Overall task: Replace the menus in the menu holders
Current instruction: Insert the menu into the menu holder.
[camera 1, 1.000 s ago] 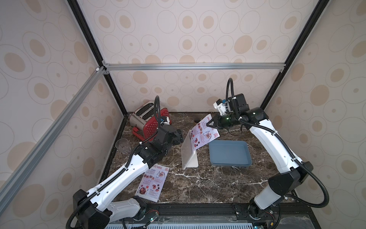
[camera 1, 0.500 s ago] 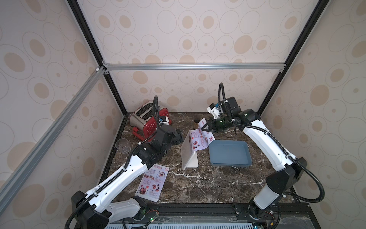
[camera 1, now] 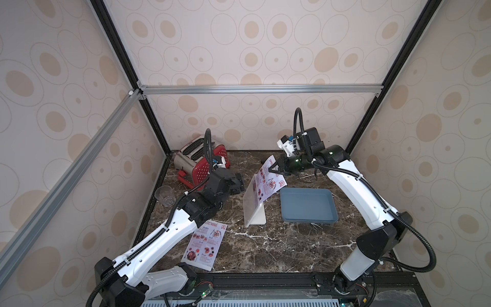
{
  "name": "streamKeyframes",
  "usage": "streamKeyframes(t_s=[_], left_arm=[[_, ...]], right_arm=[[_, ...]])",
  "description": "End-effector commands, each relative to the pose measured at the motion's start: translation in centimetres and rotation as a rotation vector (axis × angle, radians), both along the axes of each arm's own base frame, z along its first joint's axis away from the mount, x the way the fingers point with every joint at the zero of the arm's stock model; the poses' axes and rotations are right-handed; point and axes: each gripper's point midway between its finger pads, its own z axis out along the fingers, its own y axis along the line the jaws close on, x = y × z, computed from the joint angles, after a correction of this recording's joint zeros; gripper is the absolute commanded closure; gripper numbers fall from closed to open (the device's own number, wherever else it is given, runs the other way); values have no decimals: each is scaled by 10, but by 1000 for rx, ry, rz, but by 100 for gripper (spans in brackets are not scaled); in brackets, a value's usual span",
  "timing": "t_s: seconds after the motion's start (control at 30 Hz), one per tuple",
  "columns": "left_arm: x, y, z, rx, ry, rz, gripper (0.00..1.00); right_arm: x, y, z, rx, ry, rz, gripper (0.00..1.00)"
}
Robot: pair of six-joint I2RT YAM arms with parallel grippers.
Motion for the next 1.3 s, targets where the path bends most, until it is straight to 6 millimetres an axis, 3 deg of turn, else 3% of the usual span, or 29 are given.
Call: streamKeyframes(t_s=[0.0,0.43,0.77,1.27], left_arm=[[-3,9,5,3,-11,24,18],[-3,12,6,5,-11,32,18],[-3,11,5,4,-7,32,18],[-3,11,6,13,-5,29,18]], right_arm=[[-2,7,-12,4,32,16,99],[0,16,-43,-71,64,39,97],[3,-8,-16,-134,-27,7,97],[-1,11,-39,-119,34,43,95]])
